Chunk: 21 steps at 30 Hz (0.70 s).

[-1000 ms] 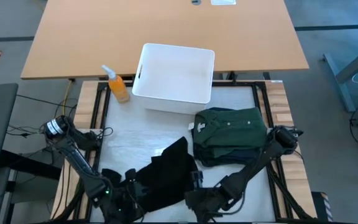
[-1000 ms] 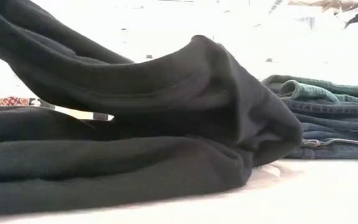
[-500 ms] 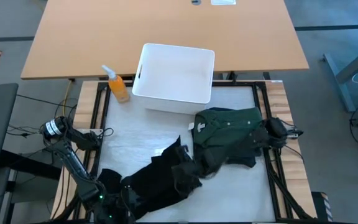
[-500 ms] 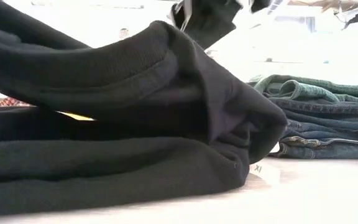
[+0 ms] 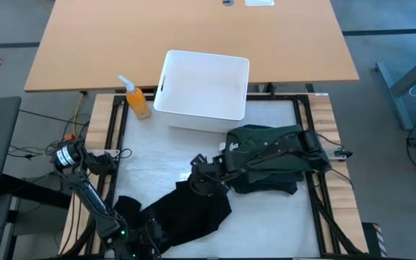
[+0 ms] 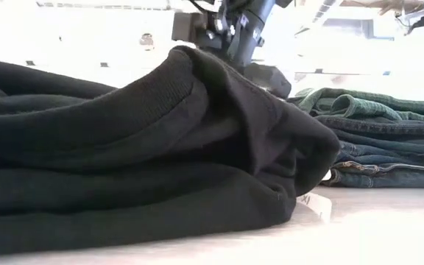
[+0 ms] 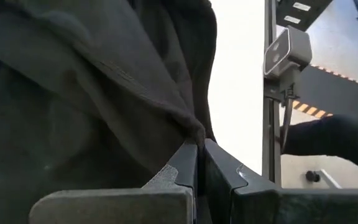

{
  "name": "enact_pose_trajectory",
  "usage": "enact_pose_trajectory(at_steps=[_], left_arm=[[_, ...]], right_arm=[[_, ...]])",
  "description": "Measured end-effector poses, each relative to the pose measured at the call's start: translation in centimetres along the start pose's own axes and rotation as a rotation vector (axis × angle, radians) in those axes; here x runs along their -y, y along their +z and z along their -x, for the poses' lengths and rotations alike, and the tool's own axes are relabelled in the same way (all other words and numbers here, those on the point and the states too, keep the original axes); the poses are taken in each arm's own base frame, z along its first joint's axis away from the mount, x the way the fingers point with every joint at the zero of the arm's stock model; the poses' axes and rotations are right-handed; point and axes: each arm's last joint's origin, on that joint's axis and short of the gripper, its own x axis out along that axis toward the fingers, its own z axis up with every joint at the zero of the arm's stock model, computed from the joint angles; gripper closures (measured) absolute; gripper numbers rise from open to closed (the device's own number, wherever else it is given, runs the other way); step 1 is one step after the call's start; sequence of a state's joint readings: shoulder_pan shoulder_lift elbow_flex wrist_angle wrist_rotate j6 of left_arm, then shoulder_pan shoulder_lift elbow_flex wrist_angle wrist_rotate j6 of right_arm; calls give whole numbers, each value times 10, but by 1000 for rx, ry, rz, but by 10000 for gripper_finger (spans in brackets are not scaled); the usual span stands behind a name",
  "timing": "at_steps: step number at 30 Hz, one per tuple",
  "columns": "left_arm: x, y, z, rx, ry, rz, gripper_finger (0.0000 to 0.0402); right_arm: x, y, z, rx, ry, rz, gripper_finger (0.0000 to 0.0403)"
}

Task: Fold laundry
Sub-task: Fold the black shirt from the white laundry organizer

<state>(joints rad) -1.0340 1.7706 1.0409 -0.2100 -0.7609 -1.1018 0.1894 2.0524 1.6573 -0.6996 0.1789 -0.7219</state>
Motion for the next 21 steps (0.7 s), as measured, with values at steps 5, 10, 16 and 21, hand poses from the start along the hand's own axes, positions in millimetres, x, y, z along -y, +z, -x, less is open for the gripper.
enact_pose_trajectory(at_steps=[5, 10, 16, 21], left_arm=[[0, 0, -1, -16, -5, 1, 401], [-1, 0, -1, -26, -6, -9, 401], [-1, 0, -1, -38, -9, -3, 401], [-1, 0, -1, -39, -7, -3, 401]], right_arm=[[12, -7, -1, -18, -58, 29, 212], [19, -19, -8, -12, 6, 15, 212], [17, -30, -39, -62, 77, 7, 219], [10, -24, -35, -71, 88, 28, 291]])
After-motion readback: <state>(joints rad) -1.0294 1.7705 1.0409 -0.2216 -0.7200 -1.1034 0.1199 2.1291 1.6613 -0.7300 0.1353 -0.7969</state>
